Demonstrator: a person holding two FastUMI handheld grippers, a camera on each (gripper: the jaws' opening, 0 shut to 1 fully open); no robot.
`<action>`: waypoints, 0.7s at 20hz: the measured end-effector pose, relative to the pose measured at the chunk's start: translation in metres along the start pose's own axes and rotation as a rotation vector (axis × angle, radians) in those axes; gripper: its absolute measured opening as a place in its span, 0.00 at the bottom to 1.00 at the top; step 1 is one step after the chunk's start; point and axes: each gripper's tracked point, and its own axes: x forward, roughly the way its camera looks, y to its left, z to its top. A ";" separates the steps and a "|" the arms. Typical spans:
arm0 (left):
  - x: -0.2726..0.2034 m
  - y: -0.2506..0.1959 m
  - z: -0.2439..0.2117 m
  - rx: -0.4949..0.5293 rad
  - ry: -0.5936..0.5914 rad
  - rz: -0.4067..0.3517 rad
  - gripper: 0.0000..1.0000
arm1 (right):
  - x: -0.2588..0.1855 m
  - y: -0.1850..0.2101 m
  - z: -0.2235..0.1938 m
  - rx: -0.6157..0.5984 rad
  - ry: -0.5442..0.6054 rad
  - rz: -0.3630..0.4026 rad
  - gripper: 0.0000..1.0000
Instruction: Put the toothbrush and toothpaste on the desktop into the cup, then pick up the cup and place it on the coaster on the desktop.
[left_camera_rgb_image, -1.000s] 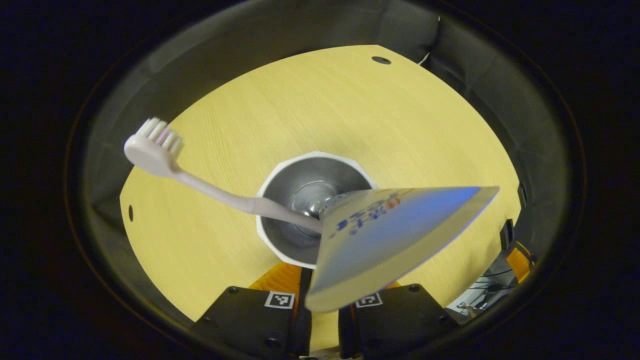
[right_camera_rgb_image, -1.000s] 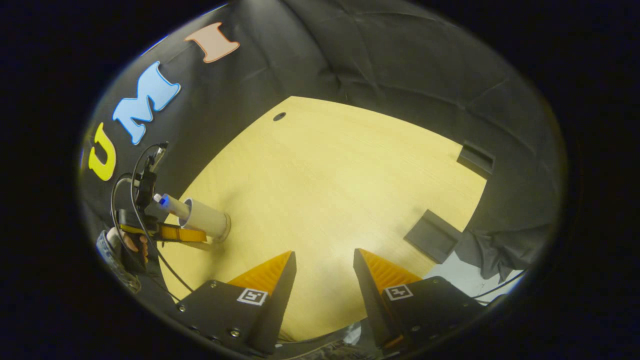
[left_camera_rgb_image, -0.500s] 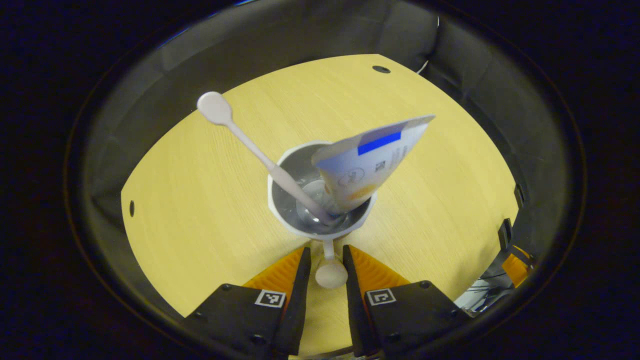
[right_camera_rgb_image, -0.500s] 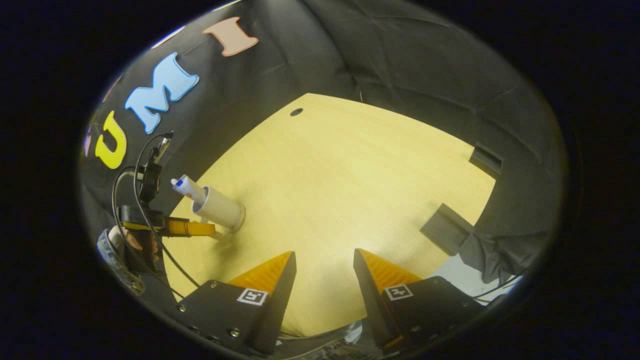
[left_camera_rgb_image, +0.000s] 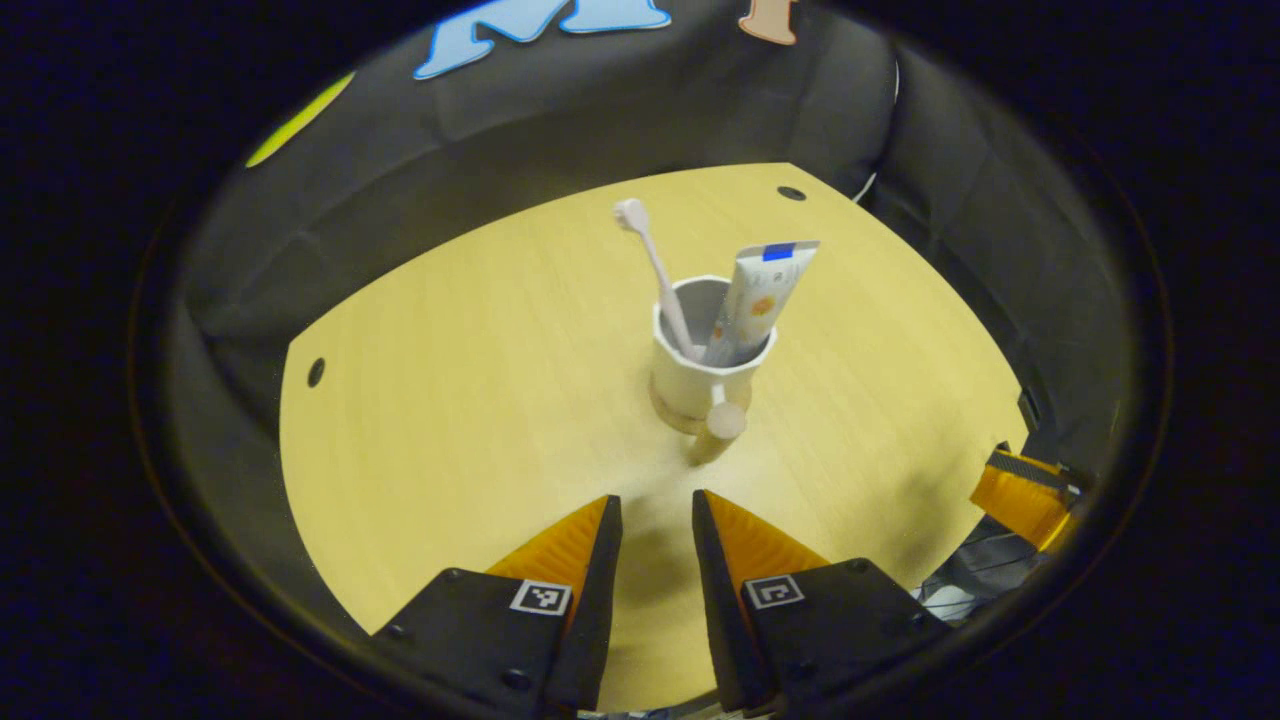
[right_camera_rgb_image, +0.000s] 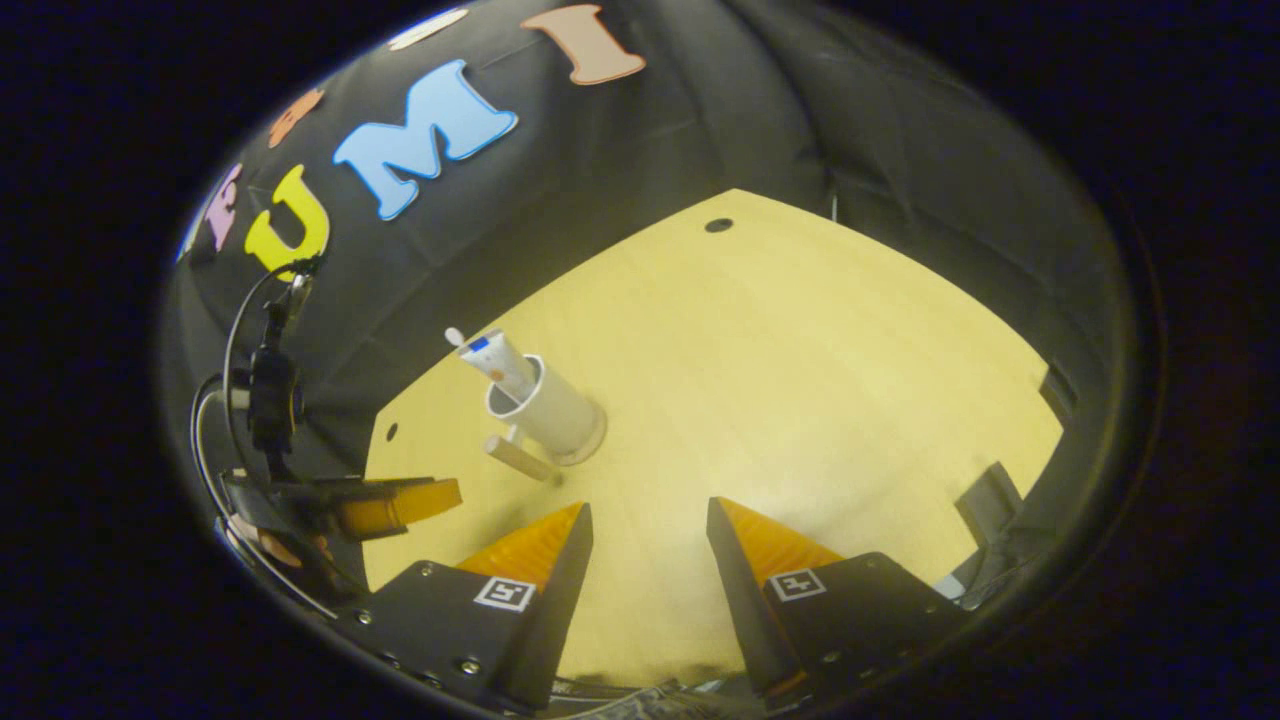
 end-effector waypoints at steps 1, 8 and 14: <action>-0.035 0.040 -0.006 -0.022 -0.017 0.023 0.49 | 0.006 0.016 0.003 -0.020 0.007 0.028 0.70; -0.146 0.151 -0.046 -0.229 -0.149 0.199 0.62 | 0.034 0.086 0.010 -0.153 0.003 0.117 0.70; -0.151 0.178 -0.069 -0.347 -0.170 0.267 0.62 | 0.046 0.094 -0.004 -0.208 0.037 0.088 0.70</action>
